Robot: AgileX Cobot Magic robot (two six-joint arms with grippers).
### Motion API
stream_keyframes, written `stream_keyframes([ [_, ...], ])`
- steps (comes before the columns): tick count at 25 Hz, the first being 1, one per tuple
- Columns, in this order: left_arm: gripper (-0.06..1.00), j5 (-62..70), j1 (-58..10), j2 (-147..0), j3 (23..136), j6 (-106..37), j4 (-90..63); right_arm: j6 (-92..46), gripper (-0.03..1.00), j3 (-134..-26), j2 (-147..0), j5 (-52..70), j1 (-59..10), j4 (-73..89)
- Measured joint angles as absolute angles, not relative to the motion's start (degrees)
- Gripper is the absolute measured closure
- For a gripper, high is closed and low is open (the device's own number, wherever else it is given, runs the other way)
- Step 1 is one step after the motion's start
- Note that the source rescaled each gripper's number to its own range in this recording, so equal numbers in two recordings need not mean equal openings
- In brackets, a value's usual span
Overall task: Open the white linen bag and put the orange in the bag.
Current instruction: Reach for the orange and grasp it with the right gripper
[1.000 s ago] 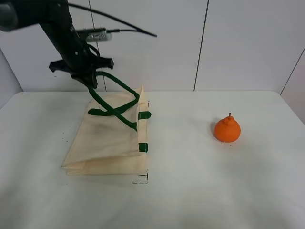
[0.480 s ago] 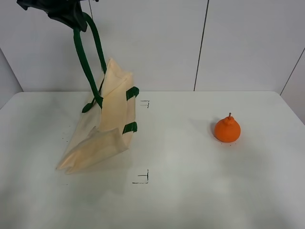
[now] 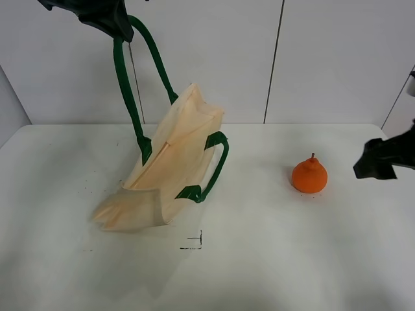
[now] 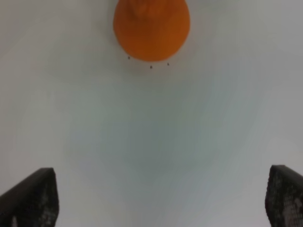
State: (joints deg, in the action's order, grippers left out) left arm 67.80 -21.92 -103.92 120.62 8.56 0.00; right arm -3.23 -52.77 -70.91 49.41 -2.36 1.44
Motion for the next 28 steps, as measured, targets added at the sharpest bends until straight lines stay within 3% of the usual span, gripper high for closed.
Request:
stream_keyframes([
  [6, 0.94, 67.80, -21.92, -103.92, 120.62, 8.56, 0.00, -4.09, -0.03, -70.90, -93.08, 52.71, -2.36, 3.93],
  [12, 0.94, 67.80, -21.92, -103.92, 120.62, 8.53, 0.00, -5.21, -0.03, -82.60, -104.54, 55.89, -2.86, 3.84],
  [28, 0.94, 67.80, -21.92, -103.92, 120.62, 8.53, 0.69, -5.53, -0.03, -84.15, -119.23, 48.89, -4.14, 2.89],
])
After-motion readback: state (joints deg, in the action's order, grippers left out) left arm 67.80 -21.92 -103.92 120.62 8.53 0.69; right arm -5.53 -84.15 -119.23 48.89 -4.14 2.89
